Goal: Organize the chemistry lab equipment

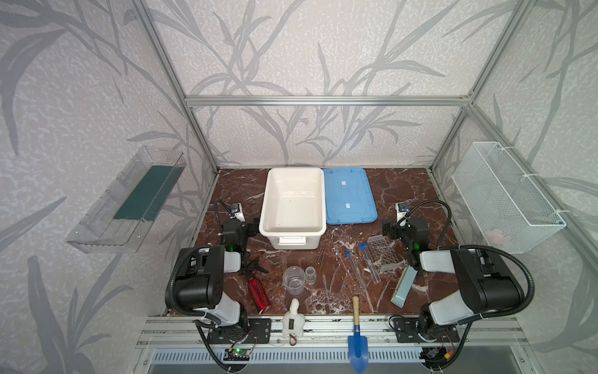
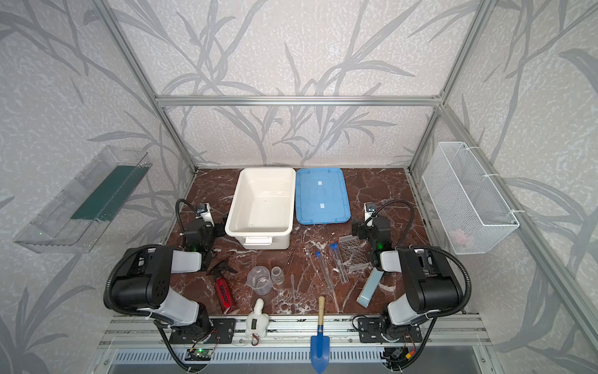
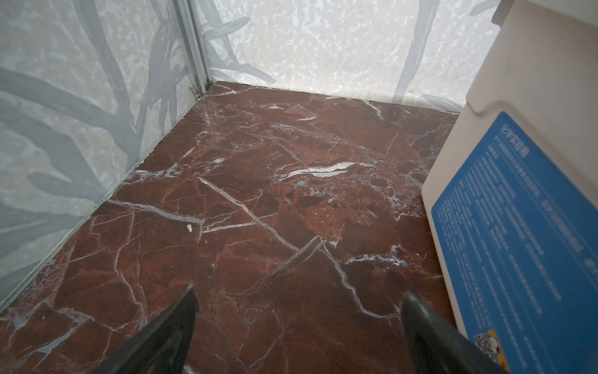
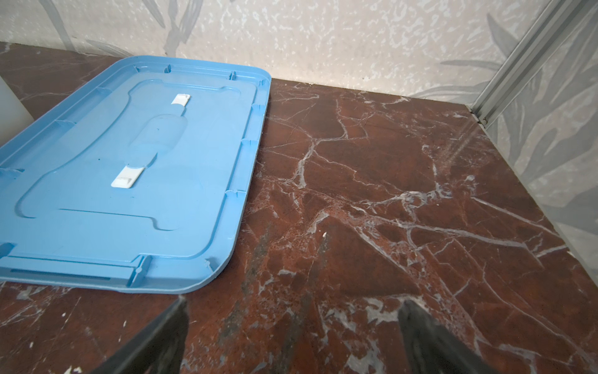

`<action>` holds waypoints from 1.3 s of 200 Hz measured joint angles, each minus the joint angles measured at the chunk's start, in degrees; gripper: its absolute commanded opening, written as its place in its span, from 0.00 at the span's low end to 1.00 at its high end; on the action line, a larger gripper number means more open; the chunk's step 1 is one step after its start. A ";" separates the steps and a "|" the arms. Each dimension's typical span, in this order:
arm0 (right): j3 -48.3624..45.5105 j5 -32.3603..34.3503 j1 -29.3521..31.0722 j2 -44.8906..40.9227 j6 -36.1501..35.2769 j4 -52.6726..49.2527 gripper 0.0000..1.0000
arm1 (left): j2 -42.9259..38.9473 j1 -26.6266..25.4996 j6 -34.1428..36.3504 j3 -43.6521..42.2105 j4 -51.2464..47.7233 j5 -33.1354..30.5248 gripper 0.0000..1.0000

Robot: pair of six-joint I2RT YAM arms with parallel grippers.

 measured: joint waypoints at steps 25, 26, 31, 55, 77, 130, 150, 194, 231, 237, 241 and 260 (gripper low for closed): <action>0.04 0.00 0.00 -0.02 0.00 0.00 0.99 | 0.00 0.00 0.00 0.00 0.00 0.00 0.99; 0.04 0.00 0.00 -0.02 0.00 0.00 0.99 | 0.00 0.00 0.00 0.00 0.00 0.00 0.99; 0.04 0.00 0.00 -0.02 0.00 0.00 0.99 | 0.00 0.00 0.00 0.00 0.00 0.00 0.99; 0.04 0.02 0.00 -0.02 0.00 0.00 0.99 | 0.00 0.00 0.00 0.00 0.00 0.00 0.99; 0.07 0.00 0.00 -0.02 0.00 0.00 0.99 | 0.00 0.00 -0.02 0.00 0.00 0.00 0.99; 0.07 0.00 0.00 -0.02 0.00 0.00 0.99 | 0.00 0.00 -0.02 0.00 0.11 -0.02 0.99; 0.07 -0.20 0.00 0.00 -0.02 0.00 0.99 | -0.33 0.00 -0.07 -0.50 0.98 -0.35 0.99; 1.42 -1.68 0.00 -6.84 -0.44 -8.66 0.99 | -14.32 0.00 -1.77 -1.11 -7.76 -4.22 0.99; 6.67 -2.82 0.00 -16.37 1.42 -18.36 0.99 | -26.34 -0.02 -9.88 2.67 -17.62 -6.88 0.99; 7.50 -3.39 0.00 -17.66 1.97 -19.91 0.99 | -27.58 -0.09 -12.00 4.26 -20.13 -6.91 0.99; 8.07 -3.76 0.00 -18.32 2.49 -20.90 0.99 | -28.46 -0.15 -13.46 5.55 -22.14 -6.82 0.99; 11.43 -5.99 0.00 -20.46 4.83 -26.40 0.99 | -32.15 -1.18 -19.41 11.45 -30.47 -5.29 0.99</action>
